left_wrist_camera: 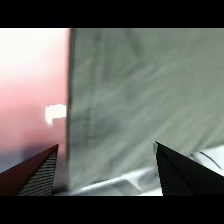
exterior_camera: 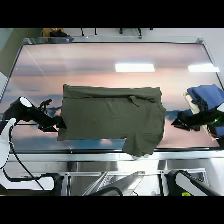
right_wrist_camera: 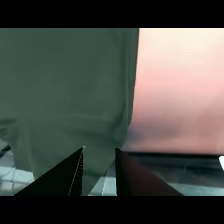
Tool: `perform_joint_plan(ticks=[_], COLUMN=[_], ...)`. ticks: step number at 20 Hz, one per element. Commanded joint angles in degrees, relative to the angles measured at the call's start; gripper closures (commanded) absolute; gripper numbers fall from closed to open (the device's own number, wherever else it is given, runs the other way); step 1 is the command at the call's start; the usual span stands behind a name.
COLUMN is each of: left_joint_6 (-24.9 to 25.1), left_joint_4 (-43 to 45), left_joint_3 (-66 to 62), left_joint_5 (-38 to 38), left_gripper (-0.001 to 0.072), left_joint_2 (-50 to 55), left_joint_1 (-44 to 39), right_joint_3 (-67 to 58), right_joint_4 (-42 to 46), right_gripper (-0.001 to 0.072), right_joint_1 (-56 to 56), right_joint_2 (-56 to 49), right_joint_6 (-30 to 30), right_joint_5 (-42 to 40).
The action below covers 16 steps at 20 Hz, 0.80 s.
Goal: Fold the shirts.
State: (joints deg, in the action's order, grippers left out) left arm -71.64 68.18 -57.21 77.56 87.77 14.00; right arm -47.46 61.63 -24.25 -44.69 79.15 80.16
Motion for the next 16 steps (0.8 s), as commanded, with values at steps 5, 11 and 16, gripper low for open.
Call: perform_joint_plan(ticks=[5,11,16], left_joint_6=[5.27,5.62,4.44], left_joint_4=[-3.8,-3.8,-3.89], left_joint_3=[1.46,0.04,-2.14], left_joint_5=[-0.61,-0.22,1.03], left_gripper=[0.0457,0.0691,0.0691], left_joint_2=[4.9,5.22,5.22], left_joint_1=[0.57,0.55,0.55], right_joint_3=[11.08,24.52,29.88], right_joint_4=[-2.51,-7.1,-13.07], right_gripper=[0.0297,0.0352,0.0353], right_joint_1=[-3.45,-3.41,-3.37], right_joint_2=[1.36,1.33,0.37], right_joint_6=[3.78,1.49,-4.68], right_joint_5=[3.32,-8.39,-12.72])
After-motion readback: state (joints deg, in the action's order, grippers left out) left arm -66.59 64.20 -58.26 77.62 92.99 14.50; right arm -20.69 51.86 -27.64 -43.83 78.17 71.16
